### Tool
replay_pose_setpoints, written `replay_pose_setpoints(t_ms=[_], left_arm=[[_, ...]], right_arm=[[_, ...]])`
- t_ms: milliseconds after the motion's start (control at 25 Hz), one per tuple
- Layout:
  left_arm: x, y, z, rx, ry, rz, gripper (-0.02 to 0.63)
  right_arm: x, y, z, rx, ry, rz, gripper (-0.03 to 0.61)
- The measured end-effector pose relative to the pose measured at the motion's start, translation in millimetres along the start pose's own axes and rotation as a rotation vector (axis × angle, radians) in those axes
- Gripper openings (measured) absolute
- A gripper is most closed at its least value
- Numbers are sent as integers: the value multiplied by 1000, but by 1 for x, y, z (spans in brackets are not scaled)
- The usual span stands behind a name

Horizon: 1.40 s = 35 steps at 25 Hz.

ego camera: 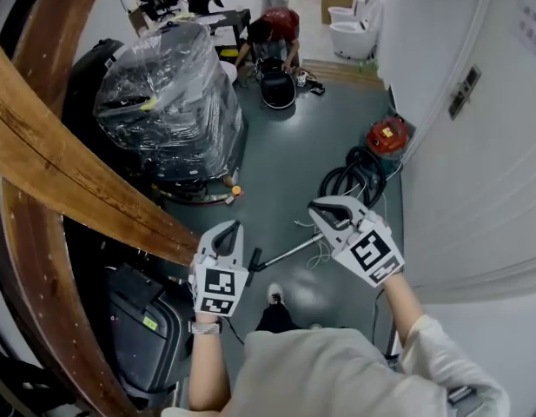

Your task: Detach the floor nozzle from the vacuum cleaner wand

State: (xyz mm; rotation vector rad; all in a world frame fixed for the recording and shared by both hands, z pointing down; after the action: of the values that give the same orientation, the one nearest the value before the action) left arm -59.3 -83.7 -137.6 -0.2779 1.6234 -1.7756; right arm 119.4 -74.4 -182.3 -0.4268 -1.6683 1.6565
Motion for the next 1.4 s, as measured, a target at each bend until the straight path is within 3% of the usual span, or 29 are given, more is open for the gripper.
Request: replay_pose_setpoints(t_ms=[520, 720, 1040, 1400], left_arm=[[55, -19, 37, 9, -29, 17, -2], [60, -53, 48, 34, 24, -28, -2], [50, -111, 68, 33, 65, -26, -2], [30, -178, 84, 38, 52, -31, -2]], right_arm=[[-20, -21, 62, 57, 26, -22, 31], [-24, -54, 67, 90, 49, -40, 31], [-22, -110, 70, 35, 44, -37, 31], [-2, -174, 84, 24, 55, -19, 31]])
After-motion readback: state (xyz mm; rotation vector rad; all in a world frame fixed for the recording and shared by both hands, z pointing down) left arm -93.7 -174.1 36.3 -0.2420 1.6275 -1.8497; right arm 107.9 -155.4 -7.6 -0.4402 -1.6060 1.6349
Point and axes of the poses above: the fingertips, and each gripper's own axes: z forward along the fingers, x to its left, y out of its top, the point moved 3 cm from there along -z, backward along the fingers, and after that the axes turned 12 degrees about -x, right-handed, at the moved point
